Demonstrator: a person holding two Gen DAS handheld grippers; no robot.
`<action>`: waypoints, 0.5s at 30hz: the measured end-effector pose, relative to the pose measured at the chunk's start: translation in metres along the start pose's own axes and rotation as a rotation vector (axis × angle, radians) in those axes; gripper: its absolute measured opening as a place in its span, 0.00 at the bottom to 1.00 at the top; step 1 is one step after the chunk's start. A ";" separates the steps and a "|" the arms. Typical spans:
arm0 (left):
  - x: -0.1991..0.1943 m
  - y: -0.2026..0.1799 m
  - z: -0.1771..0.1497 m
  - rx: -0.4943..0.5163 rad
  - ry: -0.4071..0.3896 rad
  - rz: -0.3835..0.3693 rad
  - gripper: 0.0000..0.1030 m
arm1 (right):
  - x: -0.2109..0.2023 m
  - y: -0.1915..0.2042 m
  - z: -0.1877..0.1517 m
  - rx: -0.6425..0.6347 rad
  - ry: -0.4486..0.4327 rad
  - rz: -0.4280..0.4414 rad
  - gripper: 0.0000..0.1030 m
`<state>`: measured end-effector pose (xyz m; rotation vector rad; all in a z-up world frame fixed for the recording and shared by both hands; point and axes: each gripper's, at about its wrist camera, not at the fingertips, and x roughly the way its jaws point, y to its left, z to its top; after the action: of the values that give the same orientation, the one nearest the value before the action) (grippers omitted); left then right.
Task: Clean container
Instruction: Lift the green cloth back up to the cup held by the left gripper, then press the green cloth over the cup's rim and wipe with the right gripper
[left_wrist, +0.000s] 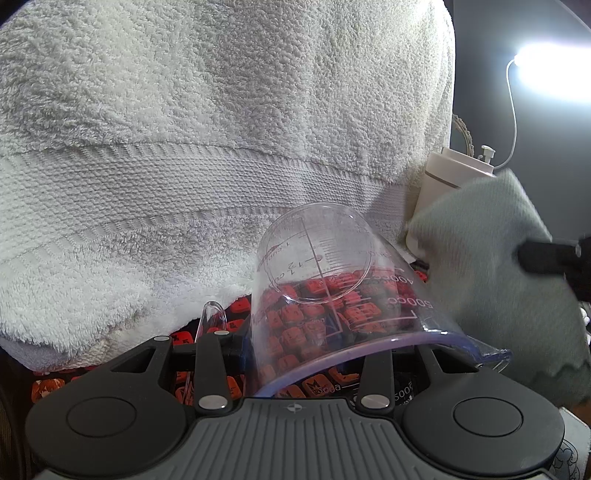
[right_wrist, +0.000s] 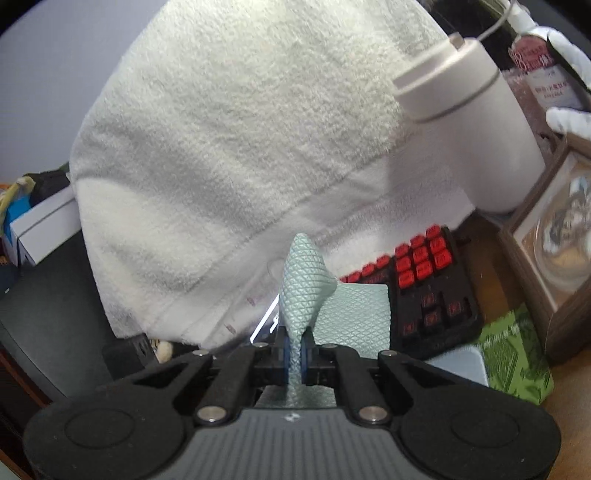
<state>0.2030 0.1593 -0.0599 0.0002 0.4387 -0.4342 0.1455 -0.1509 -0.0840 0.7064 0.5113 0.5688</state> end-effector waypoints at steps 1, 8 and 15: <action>0.000 0.000 0.000 -0.002 0.000 -0.001 0.37 | -0.001 0.003 0.008 -0.012 -0.016 0.010 0.05; 0.001 0.003 0.000 -0.024 -0.005 -0.017 0.37 | 0.032 0.032 0.067 -0.211 -0.008 0.124 0.05; 0.002 0.002 0.000 -0.026 -0.005 -0.018 0.37 | 0.076 0.018 0.082 -0.332 0.066 0.161 0.05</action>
<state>0.2058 0.1605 -0.0611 -0.0300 0.4400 -0.4460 0.2454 -0.1283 -0.0353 0.4154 0.4102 0.8086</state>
